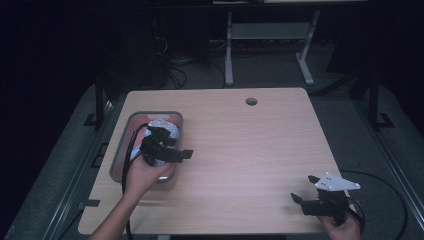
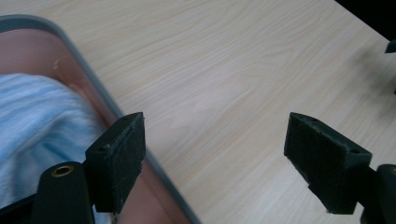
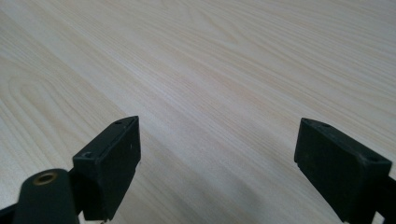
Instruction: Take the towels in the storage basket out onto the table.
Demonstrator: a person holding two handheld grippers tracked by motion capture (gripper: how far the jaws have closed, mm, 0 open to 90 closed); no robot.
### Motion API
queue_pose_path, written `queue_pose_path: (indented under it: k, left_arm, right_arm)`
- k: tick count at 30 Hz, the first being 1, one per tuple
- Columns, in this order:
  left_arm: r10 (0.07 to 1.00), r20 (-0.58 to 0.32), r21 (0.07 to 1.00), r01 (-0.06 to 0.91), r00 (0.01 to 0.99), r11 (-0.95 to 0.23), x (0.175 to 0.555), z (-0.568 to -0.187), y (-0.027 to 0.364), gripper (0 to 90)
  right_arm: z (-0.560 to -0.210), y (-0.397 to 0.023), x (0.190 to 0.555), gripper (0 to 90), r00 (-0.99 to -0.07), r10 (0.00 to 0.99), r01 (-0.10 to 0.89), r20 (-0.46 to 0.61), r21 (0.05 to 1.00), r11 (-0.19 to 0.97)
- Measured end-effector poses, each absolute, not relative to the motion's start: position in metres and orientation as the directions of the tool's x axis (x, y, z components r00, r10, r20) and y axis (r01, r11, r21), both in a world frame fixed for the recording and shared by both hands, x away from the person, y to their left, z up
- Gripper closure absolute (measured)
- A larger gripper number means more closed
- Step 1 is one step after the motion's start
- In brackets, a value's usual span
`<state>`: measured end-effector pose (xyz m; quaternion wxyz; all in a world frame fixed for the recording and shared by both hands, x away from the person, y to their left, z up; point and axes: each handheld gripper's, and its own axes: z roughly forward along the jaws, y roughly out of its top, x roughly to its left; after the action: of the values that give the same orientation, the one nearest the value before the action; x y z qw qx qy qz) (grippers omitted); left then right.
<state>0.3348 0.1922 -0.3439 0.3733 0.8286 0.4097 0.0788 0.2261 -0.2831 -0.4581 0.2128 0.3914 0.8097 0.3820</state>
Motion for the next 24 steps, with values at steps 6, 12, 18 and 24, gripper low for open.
queue_pose_path:
  k: [6, 12, 18, 24]
  left_arm:
    - [0.763, -0.171, 0.684, 0.633, 0.624, -0.364, 0.34, -0.343, 0.207, 20.6]
    - [0.79, -0.173, 0.677, 0.654, 0.588, -0.338, 0.347, -0.343, 0.224, 21.1]
    - [0.815, -0.173, 0.67, 0.673, 0.553, -0.314, 0.351, -0.344, 0.239, 21.4]
    - [0.835, -0.169, 0.659, 0.69, 0.524, -0.3, 0.354, -0.349, 0.25, 22.2]
  right_arm:
    - [-0.458, -0.283, 0.225, 14.1, -0.604, 0.796, 0.471, -0.045, 0.785, 0.402]
    - [-0.458, -0.283, 0.226, 14.1, -0.605, 0.795, 0.47, -0.046, 0.785, 0.404]
    - [-0.458, -0.284, 0.226, 14.1, -0.606, 0.794, 0.469, -0.049, 0.784, 0.407]
    - [-0.458, -0.283, 0.225, 14.1, -0.606, 0.794, 0.471, -0.051, 0.782, 0.409]
